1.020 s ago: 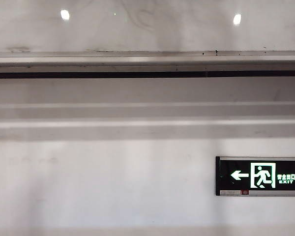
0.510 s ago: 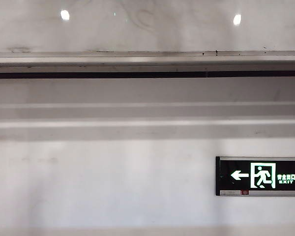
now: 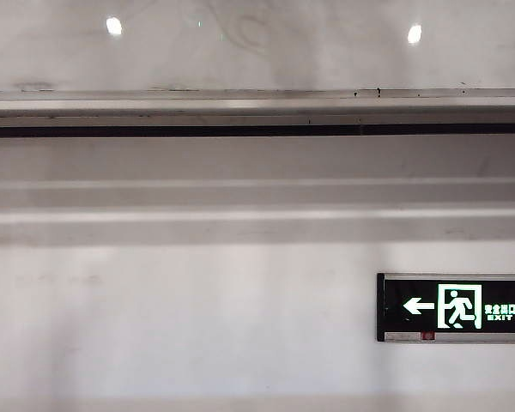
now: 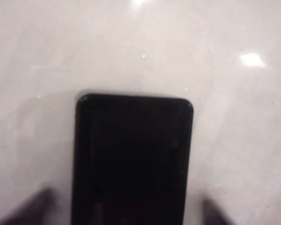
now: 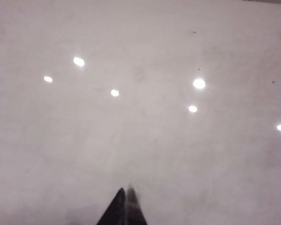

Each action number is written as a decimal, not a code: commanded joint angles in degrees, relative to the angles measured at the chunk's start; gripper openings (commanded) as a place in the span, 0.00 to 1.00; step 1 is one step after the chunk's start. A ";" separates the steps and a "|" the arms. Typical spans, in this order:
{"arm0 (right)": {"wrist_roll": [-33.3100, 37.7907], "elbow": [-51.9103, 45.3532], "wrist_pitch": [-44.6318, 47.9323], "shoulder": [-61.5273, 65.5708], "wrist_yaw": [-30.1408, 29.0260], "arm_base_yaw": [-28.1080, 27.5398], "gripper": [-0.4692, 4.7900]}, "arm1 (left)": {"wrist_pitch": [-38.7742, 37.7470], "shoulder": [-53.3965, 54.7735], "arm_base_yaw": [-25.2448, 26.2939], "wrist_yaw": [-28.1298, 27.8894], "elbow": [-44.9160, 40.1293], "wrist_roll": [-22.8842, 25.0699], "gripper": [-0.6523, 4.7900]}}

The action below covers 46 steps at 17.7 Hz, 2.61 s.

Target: Wipe the whiteboard clean using the black magnetic whiteboard eraser attached to the whiteboard.

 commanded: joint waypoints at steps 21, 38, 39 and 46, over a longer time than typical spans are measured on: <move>0.24 0.15 0.55 -0.24 -0.09 1.84 0.08 | -15.06 1.81 -0.52 9.92 0.02 -1.33 0.66; 0.22 0.15 0.57 -0.24 -0.11 1.84 0.08 | -17.64 0.96 -0.02 5.68 0.39 -1.11 0.44; 0.22 0.15 0.57 -0.24 -0.09 1.84 0.08 | -17.31 0.72 0.00 5.09 0.37 -1.86 0.44; 0.20 0.15 0.15 -0.24 -0.09 1.81 0.08 | -12.20 -1.42 0.81 2.21 0.37 -3.19 0.44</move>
